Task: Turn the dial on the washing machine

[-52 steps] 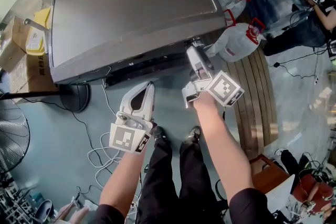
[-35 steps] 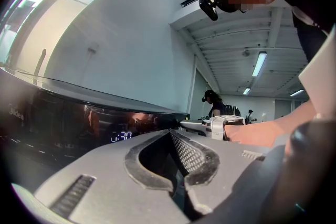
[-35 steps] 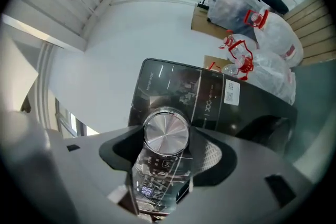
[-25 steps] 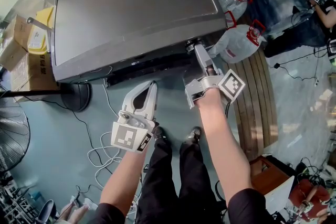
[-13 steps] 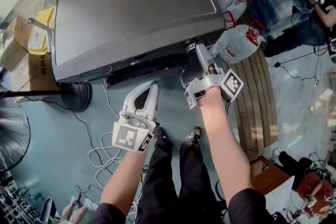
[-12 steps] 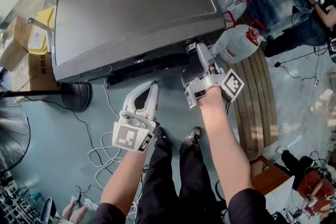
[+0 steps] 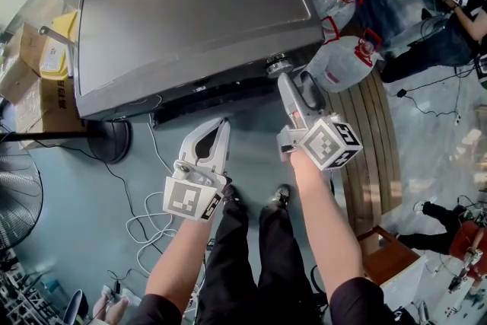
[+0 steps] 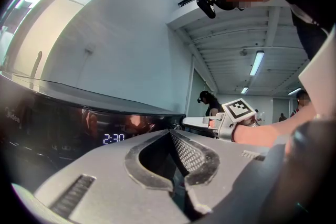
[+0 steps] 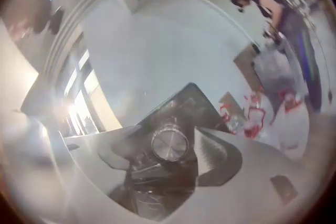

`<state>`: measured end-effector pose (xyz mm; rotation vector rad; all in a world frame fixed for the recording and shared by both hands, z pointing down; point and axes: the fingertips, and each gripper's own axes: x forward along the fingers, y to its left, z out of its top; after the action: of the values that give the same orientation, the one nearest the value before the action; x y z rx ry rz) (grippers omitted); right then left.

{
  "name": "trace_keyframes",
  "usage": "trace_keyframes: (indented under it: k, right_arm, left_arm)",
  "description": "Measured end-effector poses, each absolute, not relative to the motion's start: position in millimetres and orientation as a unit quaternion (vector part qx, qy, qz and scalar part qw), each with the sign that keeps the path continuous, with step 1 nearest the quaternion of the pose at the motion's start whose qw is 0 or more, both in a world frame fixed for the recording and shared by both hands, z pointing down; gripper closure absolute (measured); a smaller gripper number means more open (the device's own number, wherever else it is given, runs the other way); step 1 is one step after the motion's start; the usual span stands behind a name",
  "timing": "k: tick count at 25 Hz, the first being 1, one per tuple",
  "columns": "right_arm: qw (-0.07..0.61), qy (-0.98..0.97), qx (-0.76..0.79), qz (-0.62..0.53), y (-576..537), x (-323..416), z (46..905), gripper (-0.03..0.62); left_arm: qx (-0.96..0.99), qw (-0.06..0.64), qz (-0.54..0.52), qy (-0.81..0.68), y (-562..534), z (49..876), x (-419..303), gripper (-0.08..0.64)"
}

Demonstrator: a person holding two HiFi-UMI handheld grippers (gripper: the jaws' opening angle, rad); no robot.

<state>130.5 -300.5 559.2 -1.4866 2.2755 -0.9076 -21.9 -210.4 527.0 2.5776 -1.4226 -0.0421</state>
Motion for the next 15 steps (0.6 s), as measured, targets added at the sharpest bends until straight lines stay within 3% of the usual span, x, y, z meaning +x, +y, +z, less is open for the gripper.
trace_keyframes:
  k: [7, 11, 15]
  right_arm:
    - [-0.066, 0.851, -0.519, -0.042, -288, 102, 548, 0.298]
    - [-0.140, 0.841, -0.522, 0.009, -288, 90, 553, 0.296]
    - [-0.155, 0.834, -0.529, 0.011, -293, 88, 561, 0.295]
  left_arm:
    - [0.871, 0.097, -0.016, -0.481, -211, 524, -20, 0.545]
    - [0.872, 0.096, -0.017, -0.480, -210, 524, -20, 0.545]
    - [0.872, 0.099, -0.015, -0.480, -208, 526, -21, 0.545]
